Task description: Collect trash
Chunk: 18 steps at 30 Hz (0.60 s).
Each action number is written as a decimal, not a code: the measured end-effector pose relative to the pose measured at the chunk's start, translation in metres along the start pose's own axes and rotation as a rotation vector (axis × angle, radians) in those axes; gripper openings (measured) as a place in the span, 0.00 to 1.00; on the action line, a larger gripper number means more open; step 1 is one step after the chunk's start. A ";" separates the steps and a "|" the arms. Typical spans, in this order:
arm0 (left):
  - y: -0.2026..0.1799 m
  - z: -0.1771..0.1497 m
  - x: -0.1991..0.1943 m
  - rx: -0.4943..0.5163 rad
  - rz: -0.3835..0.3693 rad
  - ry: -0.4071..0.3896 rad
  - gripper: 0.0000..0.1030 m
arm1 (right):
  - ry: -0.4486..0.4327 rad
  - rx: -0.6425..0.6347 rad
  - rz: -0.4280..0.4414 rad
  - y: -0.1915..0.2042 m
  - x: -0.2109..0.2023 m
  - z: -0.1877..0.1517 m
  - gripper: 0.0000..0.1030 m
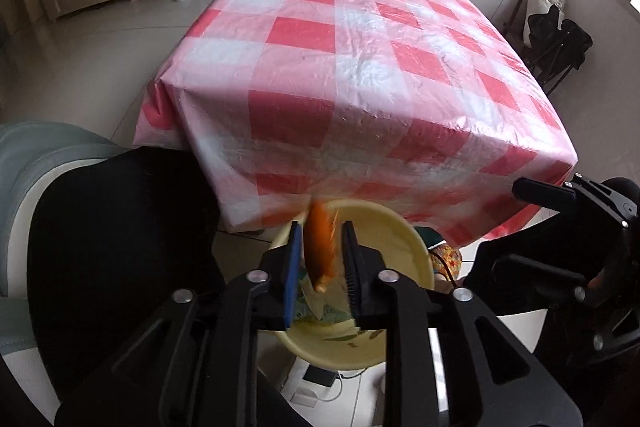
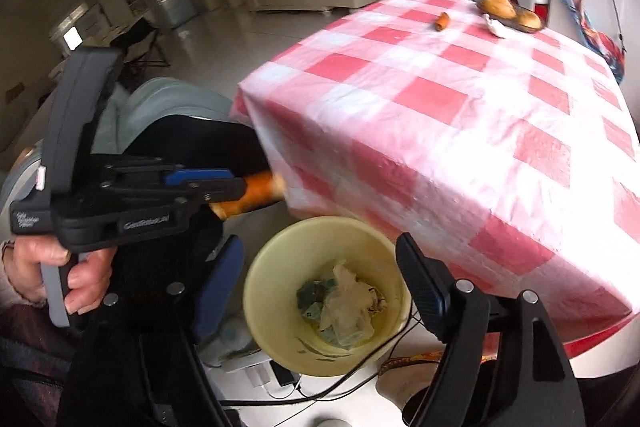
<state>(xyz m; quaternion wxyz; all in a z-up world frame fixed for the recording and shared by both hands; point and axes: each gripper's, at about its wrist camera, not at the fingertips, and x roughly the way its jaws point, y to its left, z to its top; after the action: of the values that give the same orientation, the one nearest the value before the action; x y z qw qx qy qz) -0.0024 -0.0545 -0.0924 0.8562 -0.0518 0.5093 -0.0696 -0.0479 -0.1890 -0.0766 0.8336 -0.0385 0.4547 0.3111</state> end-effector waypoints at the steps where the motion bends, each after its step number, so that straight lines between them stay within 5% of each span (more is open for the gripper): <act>1: 0.000 0.000 -0.001 -0.003 0.003 -0.010 0.35 | 0.001 0.001 -0.005 0.001 0.000 0.000 0.73; 4: 0.002 0.000 -0.006 -0.015 0.025 -0.060 0.51 | -0.002 -0.006 -0.014 0.008 -0.001 -0.003 0.73; 18: 0.004 0.001 -0.017 -0.028 0.028 -0.171 0.66 | -0.011 0.008 -0.054 0.006 0.002 -0.006 0.76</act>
<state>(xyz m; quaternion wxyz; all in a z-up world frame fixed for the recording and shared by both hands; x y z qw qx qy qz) -0.0094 -0.0480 -0.0780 0.8966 -0.0622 0.4360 -0.0460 -0.0550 -0.1855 -0.0800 0.8444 -0.0455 0.4501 0.2869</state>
